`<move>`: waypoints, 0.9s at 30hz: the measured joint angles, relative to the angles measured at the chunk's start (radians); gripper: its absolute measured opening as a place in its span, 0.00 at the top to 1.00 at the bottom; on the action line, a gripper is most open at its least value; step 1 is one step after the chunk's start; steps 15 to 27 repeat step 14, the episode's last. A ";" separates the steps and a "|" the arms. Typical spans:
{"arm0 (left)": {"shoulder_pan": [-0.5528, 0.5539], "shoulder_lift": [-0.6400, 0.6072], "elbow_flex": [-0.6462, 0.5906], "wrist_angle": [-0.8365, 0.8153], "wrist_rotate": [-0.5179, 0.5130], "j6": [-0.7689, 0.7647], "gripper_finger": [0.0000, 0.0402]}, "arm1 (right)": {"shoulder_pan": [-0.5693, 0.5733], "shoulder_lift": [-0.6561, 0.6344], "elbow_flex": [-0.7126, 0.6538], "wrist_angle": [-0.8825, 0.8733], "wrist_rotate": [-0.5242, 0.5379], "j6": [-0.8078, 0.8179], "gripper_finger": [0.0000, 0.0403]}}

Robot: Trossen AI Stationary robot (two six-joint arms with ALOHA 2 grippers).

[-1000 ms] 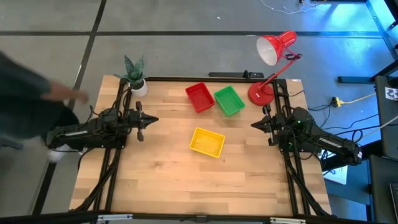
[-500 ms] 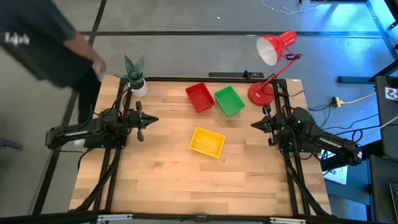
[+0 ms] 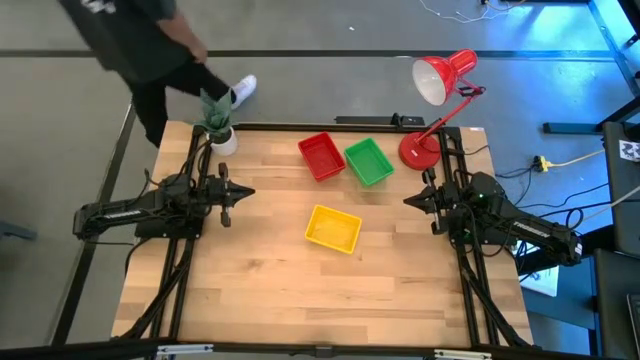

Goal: Stack baskets by color
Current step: Return to Home Position

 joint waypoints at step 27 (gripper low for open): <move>0.000 0.000 0.000 0.000 0.000 0.000 1.00 | 0.000 0.000 0.000 0.000 0.000 0.000 0.98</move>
